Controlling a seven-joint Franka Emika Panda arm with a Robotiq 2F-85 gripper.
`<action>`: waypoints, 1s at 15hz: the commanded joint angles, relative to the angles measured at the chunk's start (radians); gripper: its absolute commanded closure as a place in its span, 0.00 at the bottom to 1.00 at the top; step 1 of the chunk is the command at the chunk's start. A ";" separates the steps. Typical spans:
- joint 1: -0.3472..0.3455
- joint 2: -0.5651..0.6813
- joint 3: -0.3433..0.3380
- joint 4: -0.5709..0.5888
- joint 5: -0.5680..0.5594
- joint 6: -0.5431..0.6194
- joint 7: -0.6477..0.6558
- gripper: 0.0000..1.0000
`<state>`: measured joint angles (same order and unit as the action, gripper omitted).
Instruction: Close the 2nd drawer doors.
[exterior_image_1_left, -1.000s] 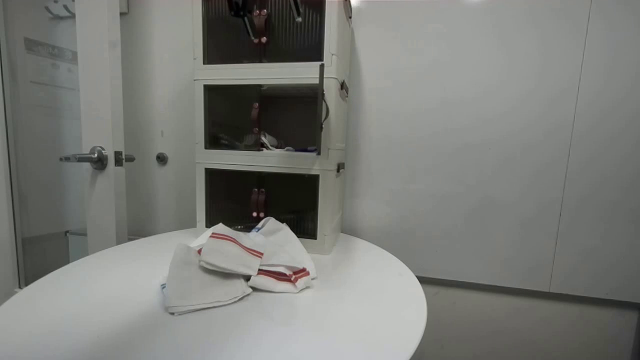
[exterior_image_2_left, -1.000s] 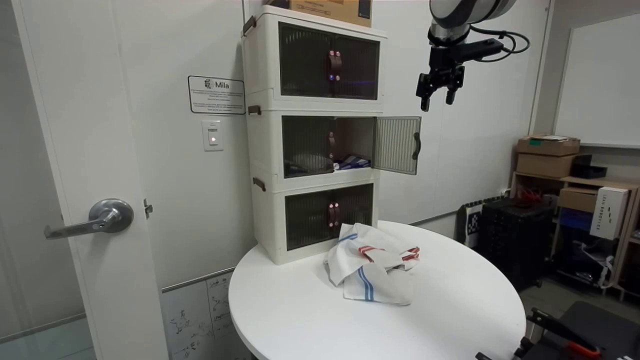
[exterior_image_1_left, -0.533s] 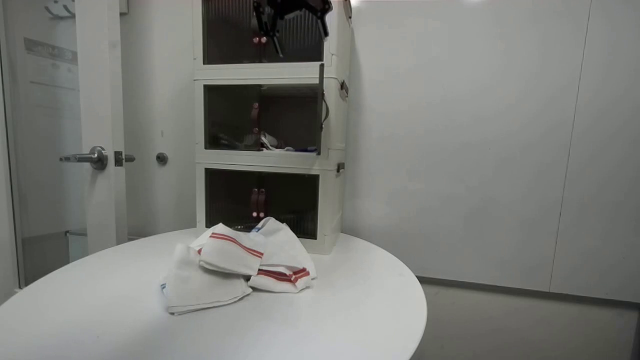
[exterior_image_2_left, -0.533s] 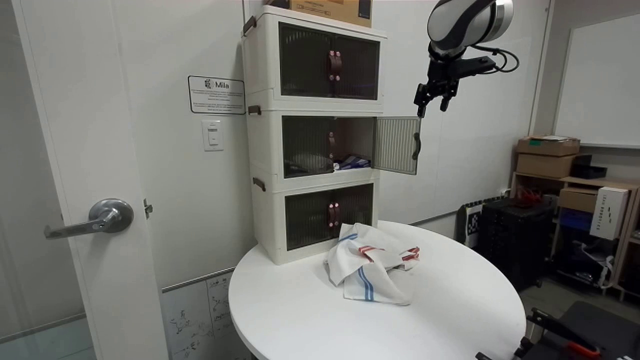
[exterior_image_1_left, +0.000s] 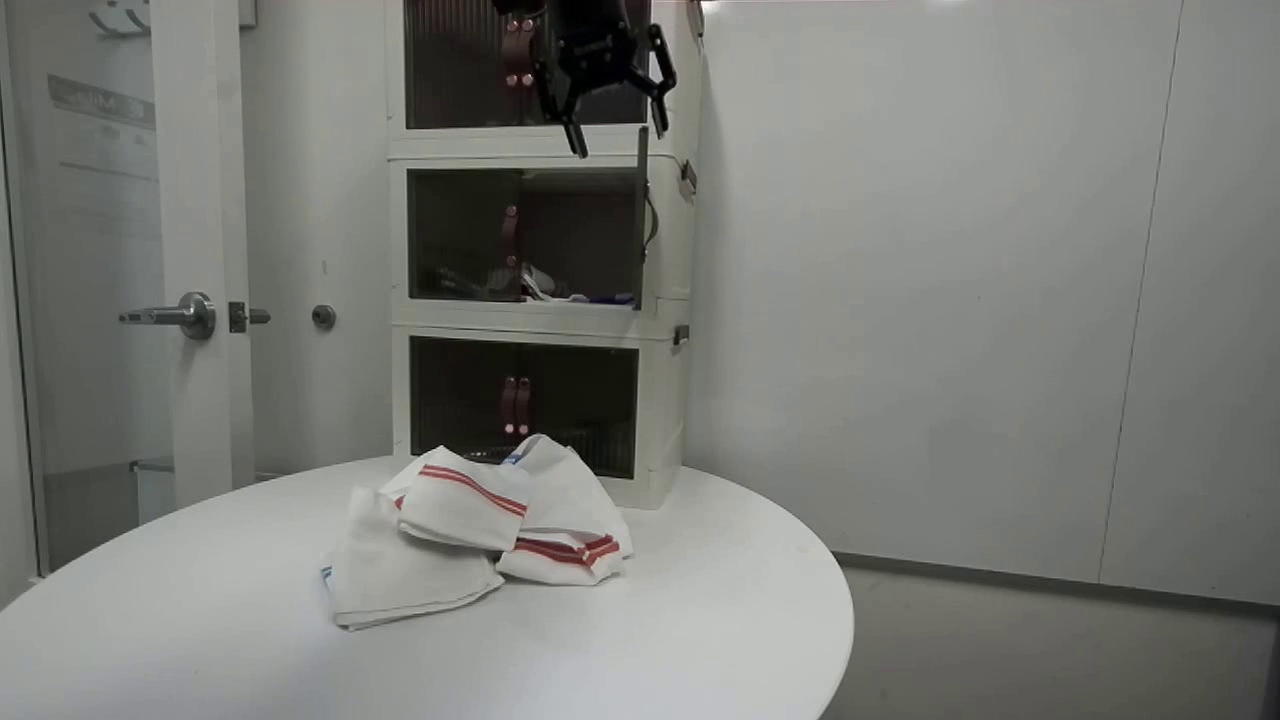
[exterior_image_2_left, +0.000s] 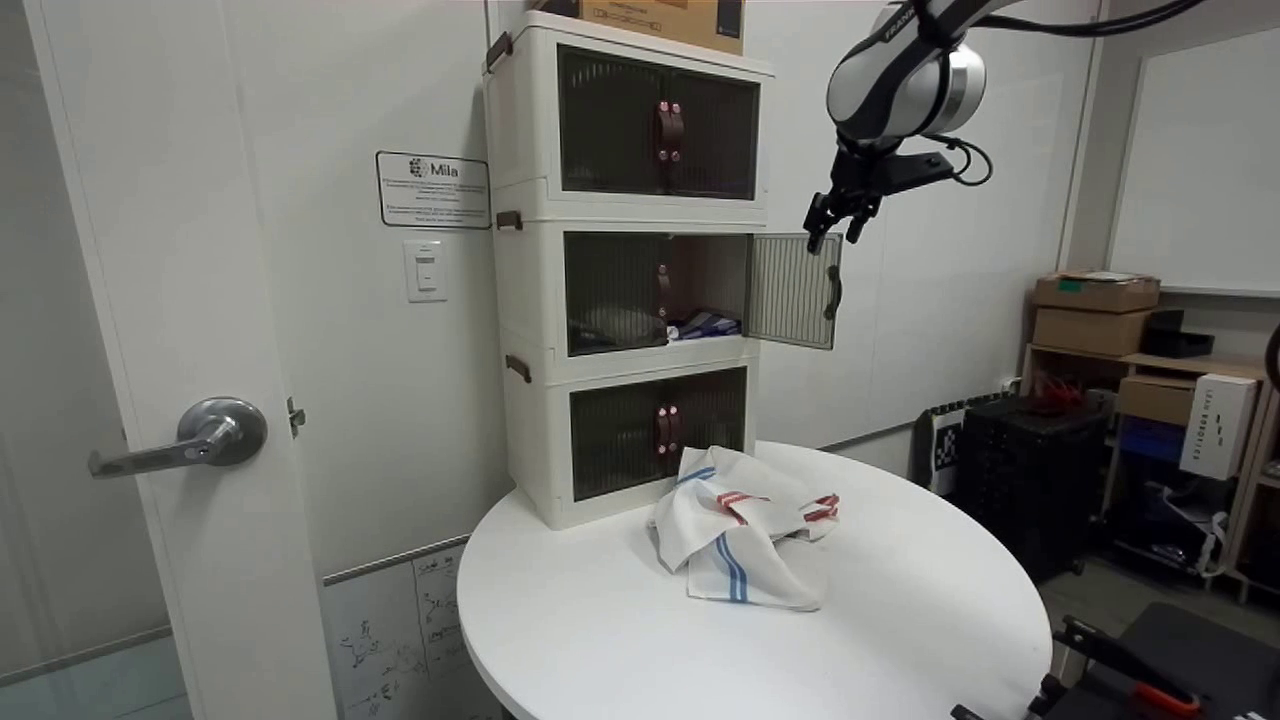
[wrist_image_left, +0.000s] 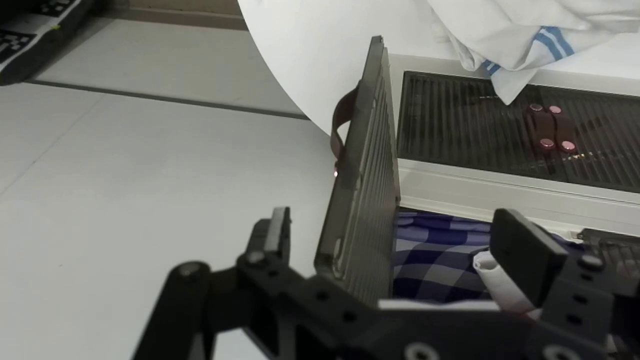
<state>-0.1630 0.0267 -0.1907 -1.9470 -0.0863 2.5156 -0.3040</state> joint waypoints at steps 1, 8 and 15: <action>-0.013 0.056 0.012 0.060 0.070 0.029 -0.106 0.00; -0.016 0.062 0.037 0.075 0.143 0.026 -0.202 0.00; 0.003 0.041 0.081 0.047 0.146 0.016 -0.236 0.00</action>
<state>-0.1641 0.0800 -0.1269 -1.8900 0.0326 2.5349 -0.4984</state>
